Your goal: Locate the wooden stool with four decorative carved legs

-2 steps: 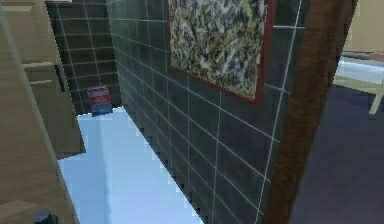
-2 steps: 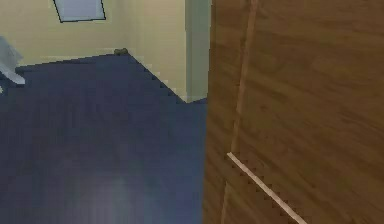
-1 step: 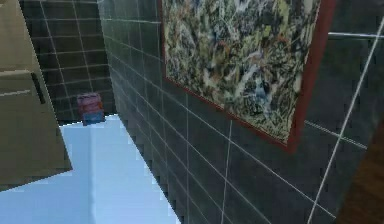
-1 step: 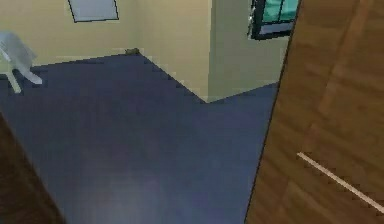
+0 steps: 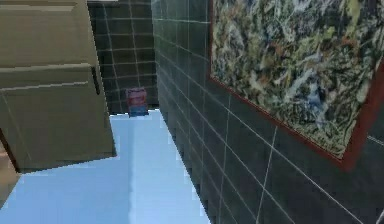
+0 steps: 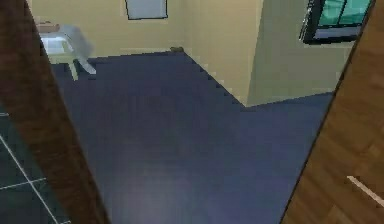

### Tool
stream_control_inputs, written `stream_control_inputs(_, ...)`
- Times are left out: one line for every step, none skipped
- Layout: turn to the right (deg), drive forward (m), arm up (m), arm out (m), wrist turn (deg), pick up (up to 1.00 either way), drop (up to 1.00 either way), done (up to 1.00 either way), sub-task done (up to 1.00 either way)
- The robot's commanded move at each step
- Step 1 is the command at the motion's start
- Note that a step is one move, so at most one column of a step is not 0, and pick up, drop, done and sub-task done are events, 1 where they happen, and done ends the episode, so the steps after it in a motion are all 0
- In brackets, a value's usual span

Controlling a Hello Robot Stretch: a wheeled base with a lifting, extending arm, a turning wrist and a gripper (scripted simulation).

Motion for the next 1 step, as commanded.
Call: stream_control_inputs(0.0,0.5,0.0,0.0,0.0,0.0,0.0,0.0,0.0)
